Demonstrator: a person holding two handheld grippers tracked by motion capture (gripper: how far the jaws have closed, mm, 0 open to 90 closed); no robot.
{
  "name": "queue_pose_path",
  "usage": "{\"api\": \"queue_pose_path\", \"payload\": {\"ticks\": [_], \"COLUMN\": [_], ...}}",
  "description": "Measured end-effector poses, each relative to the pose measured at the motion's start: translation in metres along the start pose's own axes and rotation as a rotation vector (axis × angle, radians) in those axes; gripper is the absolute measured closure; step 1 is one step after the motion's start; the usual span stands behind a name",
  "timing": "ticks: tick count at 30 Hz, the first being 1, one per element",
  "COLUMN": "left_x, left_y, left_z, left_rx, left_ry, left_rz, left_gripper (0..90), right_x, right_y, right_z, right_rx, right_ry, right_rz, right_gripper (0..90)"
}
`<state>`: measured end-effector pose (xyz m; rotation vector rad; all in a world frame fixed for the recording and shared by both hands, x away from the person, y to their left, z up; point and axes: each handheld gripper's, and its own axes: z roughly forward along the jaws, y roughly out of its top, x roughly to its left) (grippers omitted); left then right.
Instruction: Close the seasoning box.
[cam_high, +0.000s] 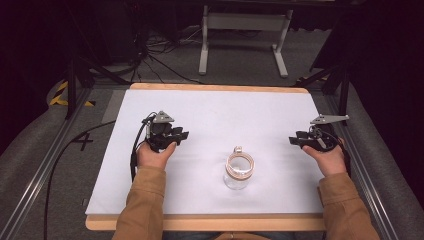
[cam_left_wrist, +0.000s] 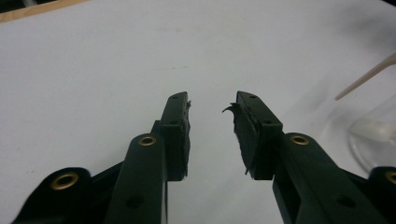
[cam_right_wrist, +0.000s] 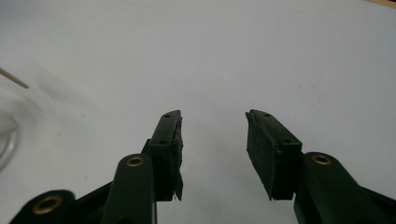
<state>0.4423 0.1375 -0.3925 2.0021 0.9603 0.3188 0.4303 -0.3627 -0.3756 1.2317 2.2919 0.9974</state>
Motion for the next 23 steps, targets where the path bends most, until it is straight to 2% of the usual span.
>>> {"api": "queue_pose_path", "payload": {"ticks": [7,13,17,18,23], "left_x": [0.008,0.011,0.011,0.010,0.009], "left_y": [-0.009,-0.012,-0.012,-0.012,-0.011], "left_z": [0.010,0.016,0.016,0.016,0.015], "left_rx": [0.071,0.099,0.097,0.091,0.087], "left_ry": [0.031,0.034,0.035,0.032,0.036], "left_rz": [-0.009,0.002,0.002,-0.011,-0.005], "left_gripper": [60.9,59.6,59.4,59.4,58.9], "right_x": [-0.011,-0.018,-0.017,-0.017,-0.017], "right_y": [-0.012,-0.020,-0.020,-0.020,-0.020], "right_z": [0.015,0.025,0.027,0.027,0.027], "right_rx": [0.036,0.077,0.083,0.083,0.081], "right_ry": [-0.007,-0.008,-0.004,-0.004,-0.001], "right_rz": [0.006,0.033,0.029,0.029,0.026], "right_gripper": [52.3,51.8,51.6,51.6,51.5]}}
